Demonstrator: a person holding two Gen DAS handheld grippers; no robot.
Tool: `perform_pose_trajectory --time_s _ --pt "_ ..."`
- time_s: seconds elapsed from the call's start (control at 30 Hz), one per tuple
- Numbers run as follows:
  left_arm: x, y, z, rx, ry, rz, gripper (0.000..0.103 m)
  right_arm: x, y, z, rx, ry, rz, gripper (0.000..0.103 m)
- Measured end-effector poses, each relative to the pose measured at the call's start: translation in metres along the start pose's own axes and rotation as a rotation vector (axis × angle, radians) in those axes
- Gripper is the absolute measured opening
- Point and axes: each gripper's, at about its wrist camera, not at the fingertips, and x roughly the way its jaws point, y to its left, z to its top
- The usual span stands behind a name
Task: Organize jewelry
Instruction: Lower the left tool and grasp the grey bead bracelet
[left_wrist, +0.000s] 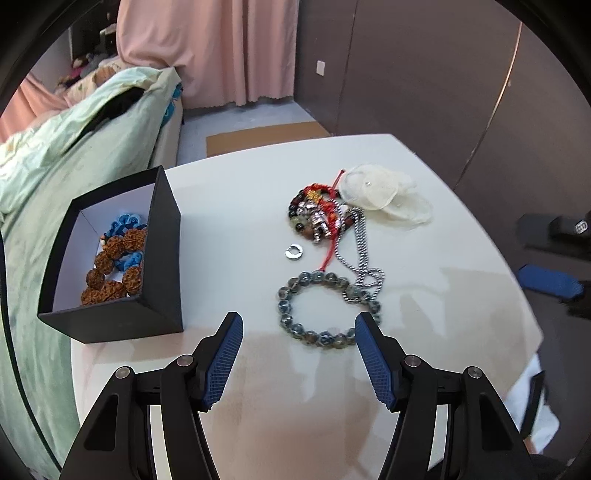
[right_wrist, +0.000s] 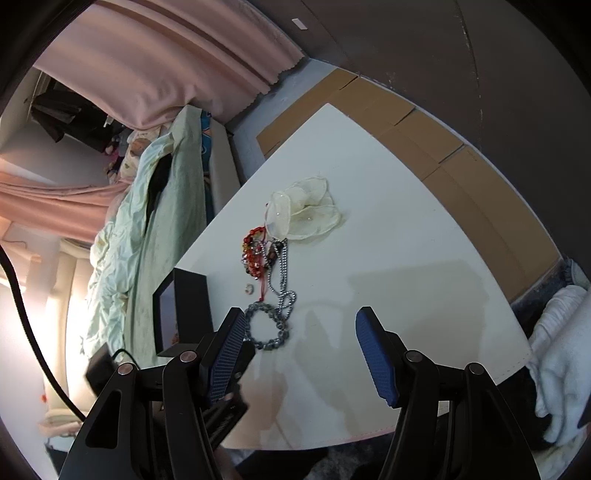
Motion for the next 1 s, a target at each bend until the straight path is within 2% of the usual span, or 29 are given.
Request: perform_pose_trajectory --time_s 0.17,0.27,0.37,0.43,0.47,0.5,0.57,0.73,1.0 --pt "0.014 0.004 -0.003 -0.021 0.024 0.032 0.064 -0.003 -0.002 0.002 0.007 -0.006 0.007 0.063" --pt "0.017 0.006 -0.003 -0.046 0.03 -0.018 0.057 -0.005 -0.006 0.003 0.017 -0.007 0.011 0.063" --pt "0.019 0.001 -0.003 -0.032 0.035 -0.039 0.037 -0.007 -0.007 0.003 0.019 -0.01 0.01 0.063" --pt "0.019 -0.006 -0.004 0.01 0.038 0.033 0.017 -0.007 -0.006 0.003 0.015 -0.012 0.003 0.063" --pt "0.019 -0.005 -0.005 0.012 0.038 0.034 0.015 -0.007 -0.006 0.004 0.013 -0.011 -0.001 0.063" --pt "0.018 -0.003 -0.005 -0.003 0.042 0.01 0.009 -0.006 -0.005 0.004 0.011 -0.01 -0.003 0.063" --pt "0.018 0.003 -0.004 -0.041 0.061 -0.051 0.009 -0.004 -0.004 0.003 0.007 -0.007 -0.006 0.063" --pt "0.013 0.003 -0.001 -0.044 0.059 -0.079 0.009 0.002 0.003 0.003 -0.006 -0.001 -0.017 0.063" --pt "-0.025 0.013 0.017 -0.081 -0.031 -0.155 0.009 0.012 0.011 0.003 -0.012 -0.001 -0.043 0.063"
